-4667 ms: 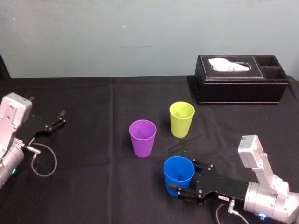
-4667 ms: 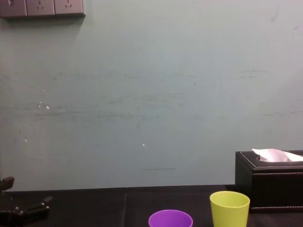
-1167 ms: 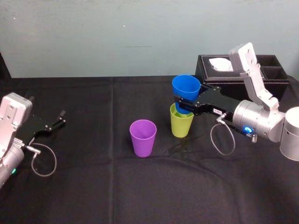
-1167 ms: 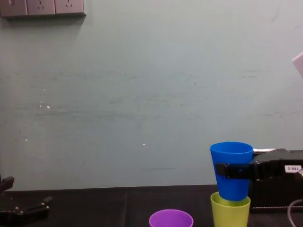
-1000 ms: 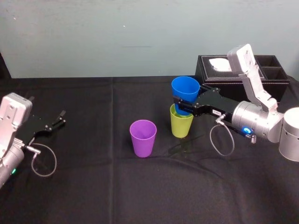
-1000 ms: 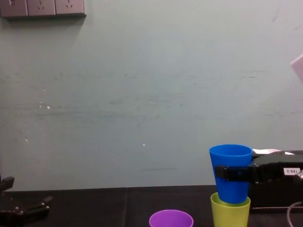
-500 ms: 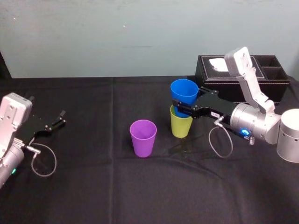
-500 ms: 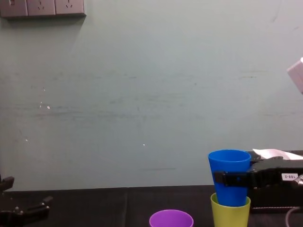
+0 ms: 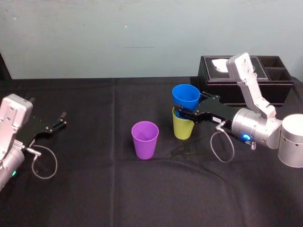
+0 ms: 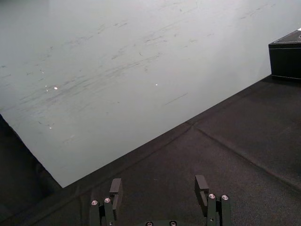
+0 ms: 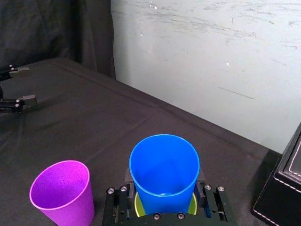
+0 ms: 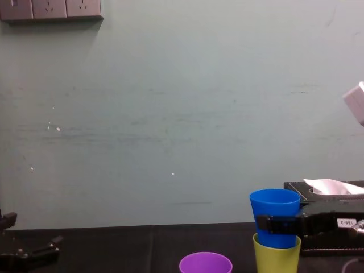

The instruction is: Stack the three plastic cups sequentially using one hand.

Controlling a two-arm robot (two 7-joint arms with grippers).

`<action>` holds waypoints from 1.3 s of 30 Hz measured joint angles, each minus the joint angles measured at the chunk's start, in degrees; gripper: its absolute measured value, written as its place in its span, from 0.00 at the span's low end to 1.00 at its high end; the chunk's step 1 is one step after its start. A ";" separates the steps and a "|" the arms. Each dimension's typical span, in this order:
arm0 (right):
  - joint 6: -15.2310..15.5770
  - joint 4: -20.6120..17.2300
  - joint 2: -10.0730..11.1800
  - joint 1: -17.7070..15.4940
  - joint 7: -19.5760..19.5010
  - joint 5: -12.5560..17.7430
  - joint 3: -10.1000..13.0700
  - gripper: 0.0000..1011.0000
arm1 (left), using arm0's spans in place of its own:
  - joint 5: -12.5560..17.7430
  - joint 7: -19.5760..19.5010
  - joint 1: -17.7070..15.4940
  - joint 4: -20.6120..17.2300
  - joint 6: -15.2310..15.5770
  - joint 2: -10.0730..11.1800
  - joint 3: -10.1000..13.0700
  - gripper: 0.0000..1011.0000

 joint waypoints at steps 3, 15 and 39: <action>-0.03 0.11 -0.02 0.00 0.02 0.00 0.02 0.72 | 0.00 0.00 0.00 0.00 0.00 0.00 0.00 1.00; -0.03 -0.07 0.03 0.00 0.01 0.01 0.03 0.87 | 0.00 0.00 0.00 0.00 0.00 0.00 0.00 1.00; -2.44 -5.34 2.54 -3.70 1.11 0.16 0.91 0.99 | 0.00 0.00 0.00 0.00 0.00 0.00 0.00 1.00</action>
